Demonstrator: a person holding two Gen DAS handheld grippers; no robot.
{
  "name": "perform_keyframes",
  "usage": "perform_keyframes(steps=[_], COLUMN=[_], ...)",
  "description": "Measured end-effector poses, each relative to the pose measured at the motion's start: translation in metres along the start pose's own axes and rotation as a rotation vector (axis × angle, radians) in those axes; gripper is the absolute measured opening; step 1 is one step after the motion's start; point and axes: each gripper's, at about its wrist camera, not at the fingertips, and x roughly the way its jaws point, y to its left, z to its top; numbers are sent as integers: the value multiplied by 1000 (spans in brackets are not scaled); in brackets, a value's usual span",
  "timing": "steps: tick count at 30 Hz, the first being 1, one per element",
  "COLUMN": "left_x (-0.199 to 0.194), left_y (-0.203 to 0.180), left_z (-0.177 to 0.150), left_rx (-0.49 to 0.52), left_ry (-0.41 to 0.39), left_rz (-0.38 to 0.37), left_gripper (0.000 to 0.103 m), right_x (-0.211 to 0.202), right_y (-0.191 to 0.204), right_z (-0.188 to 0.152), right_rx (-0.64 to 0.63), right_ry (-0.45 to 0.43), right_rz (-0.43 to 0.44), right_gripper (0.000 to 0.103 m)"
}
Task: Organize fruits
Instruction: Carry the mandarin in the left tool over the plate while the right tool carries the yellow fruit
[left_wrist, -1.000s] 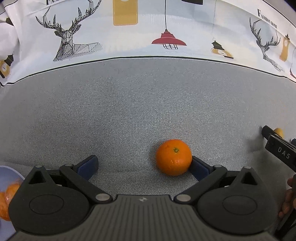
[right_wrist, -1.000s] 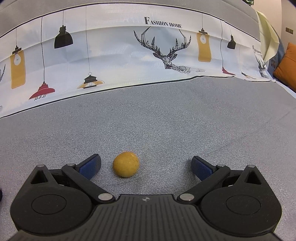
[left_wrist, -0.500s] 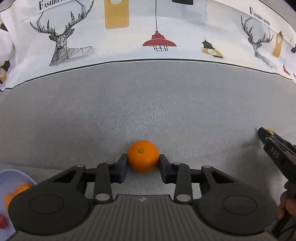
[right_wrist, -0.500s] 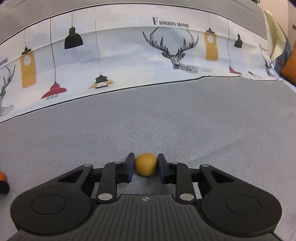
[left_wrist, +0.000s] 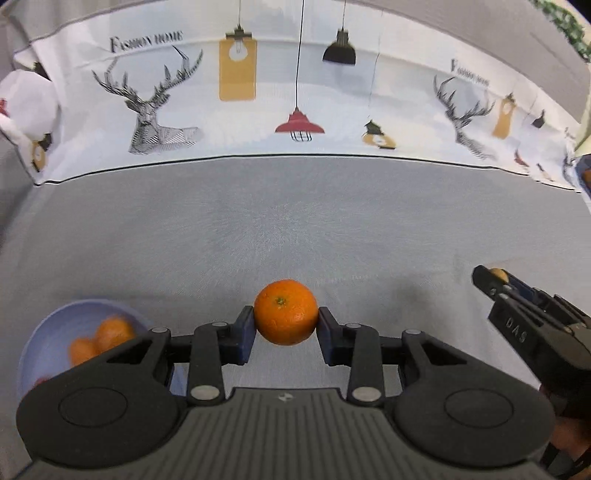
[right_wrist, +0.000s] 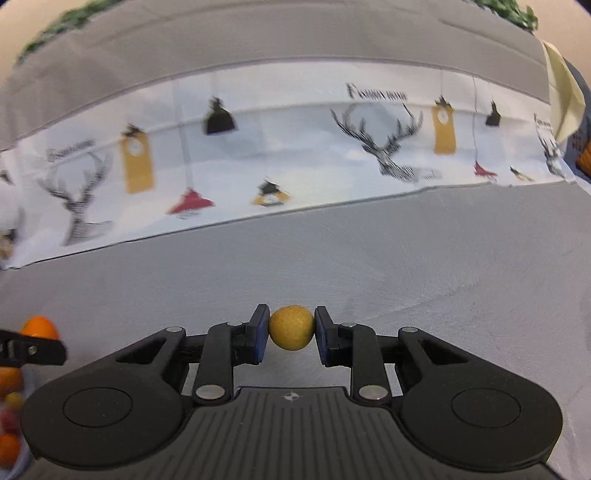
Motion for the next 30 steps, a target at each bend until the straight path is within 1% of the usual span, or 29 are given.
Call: perform_keyframes(steps=[4,8,13,18,22,25,30], left_x=[-47,-92,-146,-194,-216,-225,-232], left_y=[11,31,62,95,116,131,150], left_z=[-23,-53,-91,-130,-158,-178,-200], left_rx=[14,19,23,-13,-27,-54,-76], left_ry=[-8,-9,-30,-68,-66,-63,-68], left_rz=[7,22,55,92,115,140,167], left_gripper=[39,39,39,39,39,39,39], right_x=[-52,-107,-175,-228,-260,-275,-291], right_y=[19,40,71,105,132,149,170], right_z=[-5,-17,-41,-67,-88,-102,-121], right_rx=[-39,-75,-135,-199,-258,-289,-362], right_ry=[-20,-27,-17,6,11,24,38], right_rz=[67,141,238,333,392,428,451], right_gripper=[27,27,28,28,28,28,28])
